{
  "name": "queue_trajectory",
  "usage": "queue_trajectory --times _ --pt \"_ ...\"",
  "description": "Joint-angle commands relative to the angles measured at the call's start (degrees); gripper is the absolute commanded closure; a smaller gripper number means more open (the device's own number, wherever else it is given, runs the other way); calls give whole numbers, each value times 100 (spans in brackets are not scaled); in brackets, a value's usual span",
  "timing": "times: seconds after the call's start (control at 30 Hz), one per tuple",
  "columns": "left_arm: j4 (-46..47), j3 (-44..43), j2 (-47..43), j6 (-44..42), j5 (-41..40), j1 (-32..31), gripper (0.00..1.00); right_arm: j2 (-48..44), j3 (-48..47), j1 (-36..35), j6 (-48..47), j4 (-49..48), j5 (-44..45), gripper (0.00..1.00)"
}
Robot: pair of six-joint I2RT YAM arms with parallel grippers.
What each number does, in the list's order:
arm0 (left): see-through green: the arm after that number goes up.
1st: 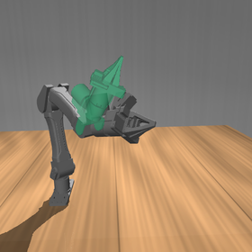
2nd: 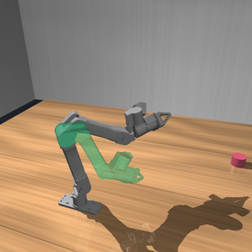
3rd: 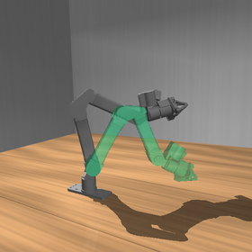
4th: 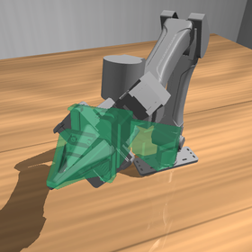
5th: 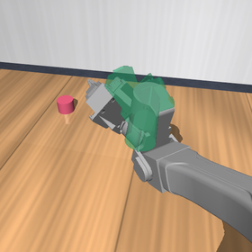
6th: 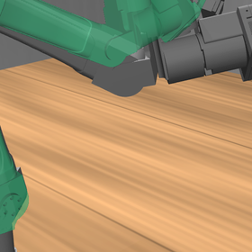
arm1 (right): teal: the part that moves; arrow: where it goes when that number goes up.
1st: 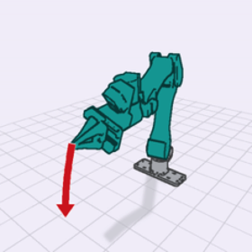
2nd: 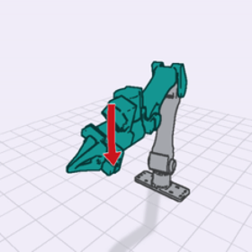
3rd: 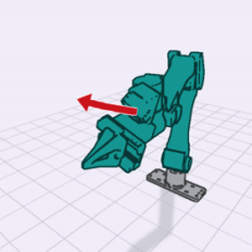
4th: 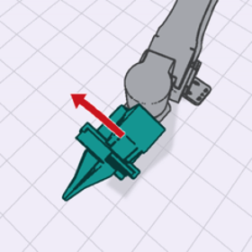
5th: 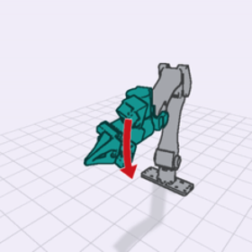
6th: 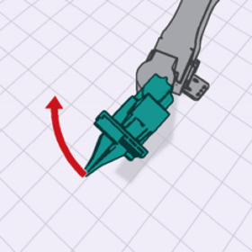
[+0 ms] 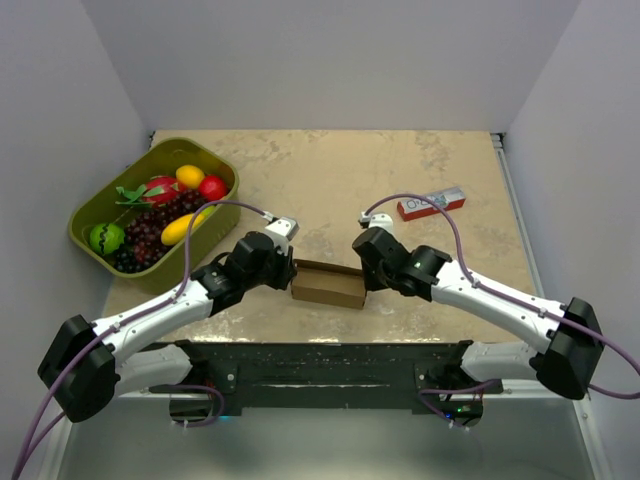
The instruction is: Fold the paper box
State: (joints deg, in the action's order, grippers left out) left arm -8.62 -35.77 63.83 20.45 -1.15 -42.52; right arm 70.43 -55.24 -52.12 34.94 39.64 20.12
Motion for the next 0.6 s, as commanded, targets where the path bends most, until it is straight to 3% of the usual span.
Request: queue_trajectory --times 0.0,0.13,0.27,0.57 --pt "-140 -79 -3 -67 -70 -28 82 49 101 -18 22 -114 229 90" --pt "-114 -88 -11 -76 -52 -28 82 76 119 -27 48 -105 238 98" --pt "-8 -123 -29 -93 -8 -28 79 111 145 -35 74 -105 291 100" --pt "106 -361 -99 -111 -69 -28 43 216 128 -53 136 17 449 100"
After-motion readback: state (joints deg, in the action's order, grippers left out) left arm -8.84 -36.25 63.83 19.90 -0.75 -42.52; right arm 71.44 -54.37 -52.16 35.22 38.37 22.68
